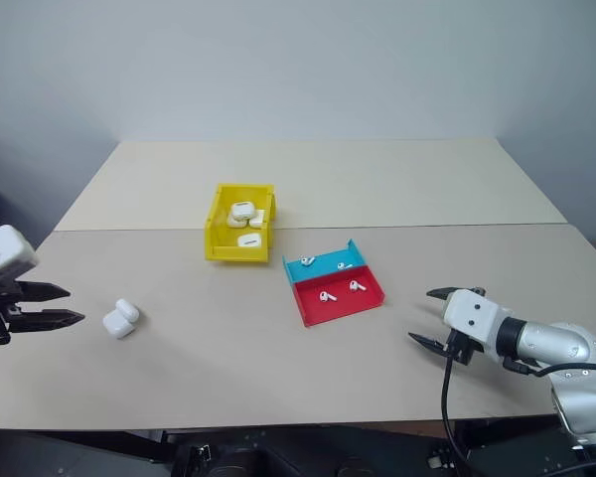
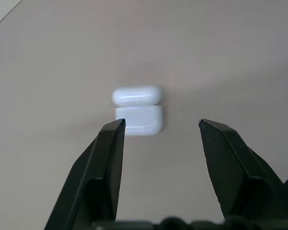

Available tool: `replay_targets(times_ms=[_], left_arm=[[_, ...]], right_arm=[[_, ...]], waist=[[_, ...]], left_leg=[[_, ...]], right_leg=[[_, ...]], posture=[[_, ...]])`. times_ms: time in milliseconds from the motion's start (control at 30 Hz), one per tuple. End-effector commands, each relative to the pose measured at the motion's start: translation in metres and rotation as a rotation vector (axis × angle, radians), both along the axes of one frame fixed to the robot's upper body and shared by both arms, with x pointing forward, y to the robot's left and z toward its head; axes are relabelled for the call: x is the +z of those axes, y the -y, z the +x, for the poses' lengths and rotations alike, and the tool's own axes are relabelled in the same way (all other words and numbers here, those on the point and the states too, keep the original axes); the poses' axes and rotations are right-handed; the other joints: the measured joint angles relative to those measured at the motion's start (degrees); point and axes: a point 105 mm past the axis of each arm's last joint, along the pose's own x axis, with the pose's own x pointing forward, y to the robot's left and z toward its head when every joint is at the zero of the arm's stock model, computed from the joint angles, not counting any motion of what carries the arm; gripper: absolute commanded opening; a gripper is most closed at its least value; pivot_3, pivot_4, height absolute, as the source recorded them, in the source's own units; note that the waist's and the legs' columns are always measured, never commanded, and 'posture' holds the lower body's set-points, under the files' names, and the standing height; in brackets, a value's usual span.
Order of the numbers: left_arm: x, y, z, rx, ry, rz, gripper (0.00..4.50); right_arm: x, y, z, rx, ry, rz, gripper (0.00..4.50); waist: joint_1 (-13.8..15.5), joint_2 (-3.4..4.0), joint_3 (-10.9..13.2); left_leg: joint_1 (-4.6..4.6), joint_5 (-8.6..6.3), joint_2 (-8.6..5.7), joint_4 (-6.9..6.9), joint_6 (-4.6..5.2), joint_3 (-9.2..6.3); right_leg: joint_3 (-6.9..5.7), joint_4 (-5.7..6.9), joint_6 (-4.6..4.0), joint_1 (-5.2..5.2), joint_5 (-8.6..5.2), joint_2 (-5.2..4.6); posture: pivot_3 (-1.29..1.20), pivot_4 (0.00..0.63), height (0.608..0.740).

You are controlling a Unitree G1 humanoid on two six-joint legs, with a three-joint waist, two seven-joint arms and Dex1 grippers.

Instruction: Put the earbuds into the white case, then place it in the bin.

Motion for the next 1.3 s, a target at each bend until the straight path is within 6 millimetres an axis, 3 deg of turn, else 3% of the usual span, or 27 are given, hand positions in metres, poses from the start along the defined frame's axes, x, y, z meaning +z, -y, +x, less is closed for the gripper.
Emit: replay_targets(times_ms=[33,167,267,433,767,1000,1300], left_arm=[[0.001,-0.014,0.0,-0.016,-0.065,-0.009,2.65],[-0.01,-0.027,0.004,-0.063,-0.133,0.025,3.45],[-0.016,-0.027,0.002,-0.148,-0.165,0.017,4.42],[-0.021,-0.033,0.015,-0.187,-0.159,0.007,4.47],[-0.039,-0.03,0.042,-0.138,-0.232,0.036,4.47],[-0.053,-0.023,0.054,-0.052,-0.312,0.112,4.47],[-0.053,-0.016,0.069,0.045,-0.318,0.074,4.47]], right_arm=[[0.013,-0.005,-0.001,0.017,0.07,-0.009,4.5],[0.01,-0.008,-0.002,0.008,0.07,-0.004,4.5],[0.007,-0.011,-0.006,0.001,0.073,0.001,4.5],[0.007,-0.021,-0.016,0.01,0.087,-0.019,4.5],[0.028,-0.044,-0.026,0.022,0.17,-0.038,4.5],[0.019,-0.044,-0.029,-0.003,0.154,-0.047,4.5],[0.017,-0.051,-0.023,-0.01,0.163,-0.027,4.5]], waist=[[-0.19,-0.06,0.04],[-0.24,-0.06,0.03],[-0.26,-0.07,0.03],[0.04,-0.07,0.03],[0.28,-0.07,0.03],[0.88,-0.09,0.02],[0.89,-0.1,0.02]], left_leg=[[0.0,0.01,-0.02,0.01,-0.01,0.0],[0.07,0.01,0.05,-0.02,-0.02,0.03],[-0.04,0.01,0.09,-0.05,-0.02,0.05],[-0.58,0.03,0.09,0.03,-0.05,0.11],[-0.58,0.04,0.38,0.21,-0.06,0.08],[-0.58,0.05,0.41,0.23,-0.06,0.07],[-0.58,0.06,0.4,0.25,-0.08,0.06]], right_leg=[[0.0,0.04,-0.01,-0.02,0.0,0.04],[0.04,0.06,-0.08,-0.03,0.03,0.13],[0.04,0.08,-0.1,-0.16,0.02,0.17],[0.14,0.37,-0.11,-0.81,0.03,0.21],[0.18,0.59,-0.13,-0.87,0.03,0.6],[0.2,0.62,-0.13,-0.87,0.03,0.64],[0.21,0.69,-0.13,-0.89,0.04,0.66]], posture=[[0.0,0.15,0.74],[0.0,0.15,0.74],[0.0,0.15,0.74],[0.0,0.15,0.74],[0.0,0.15,0.74],[0.0,0.15,0.74],[0.0,0.15,0.74]])
